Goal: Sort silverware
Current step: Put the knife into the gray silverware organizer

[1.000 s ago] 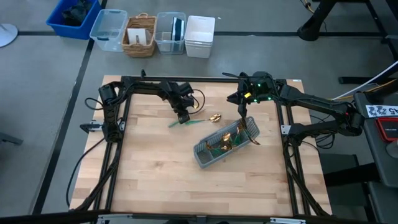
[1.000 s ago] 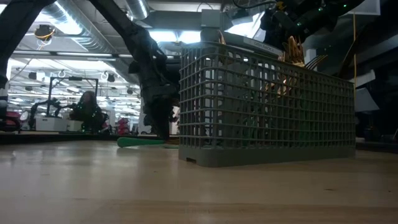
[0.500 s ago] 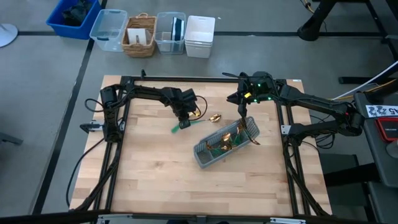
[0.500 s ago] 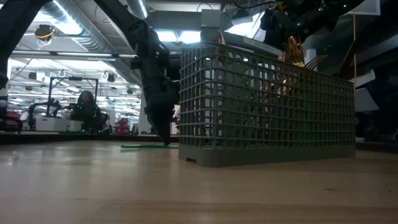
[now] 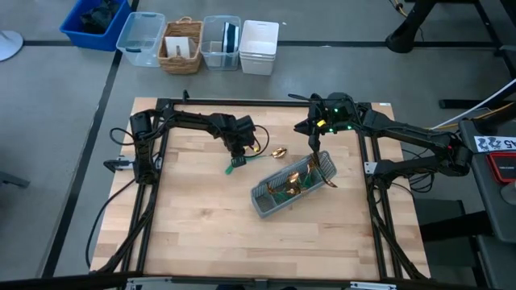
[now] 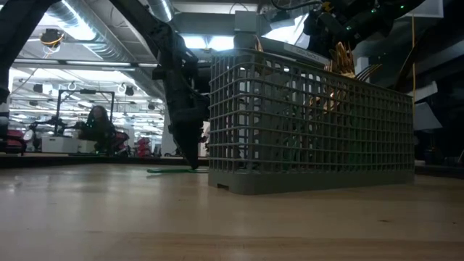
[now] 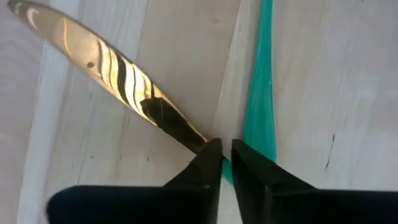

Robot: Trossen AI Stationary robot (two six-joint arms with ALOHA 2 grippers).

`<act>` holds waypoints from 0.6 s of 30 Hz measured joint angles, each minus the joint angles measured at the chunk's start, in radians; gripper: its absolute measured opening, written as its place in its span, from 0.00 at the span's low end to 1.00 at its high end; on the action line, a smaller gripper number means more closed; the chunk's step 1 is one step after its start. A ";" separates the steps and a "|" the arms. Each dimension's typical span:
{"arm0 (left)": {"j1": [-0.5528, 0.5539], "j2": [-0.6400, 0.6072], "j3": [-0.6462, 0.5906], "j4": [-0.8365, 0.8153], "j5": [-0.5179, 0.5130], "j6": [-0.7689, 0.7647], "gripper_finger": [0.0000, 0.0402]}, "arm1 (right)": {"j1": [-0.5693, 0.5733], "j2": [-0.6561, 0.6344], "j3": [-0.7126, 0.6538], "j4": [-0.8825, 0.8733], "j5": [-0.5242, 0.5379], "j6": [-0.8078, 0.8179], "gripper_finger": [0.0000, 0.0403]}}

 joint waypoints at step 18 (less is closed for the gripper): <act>0.002 0.001 0.058 -0.041 -0.005 -0.148 0.21 | 0.000 0.000 0.000 0.000 0.000 0.000 0.16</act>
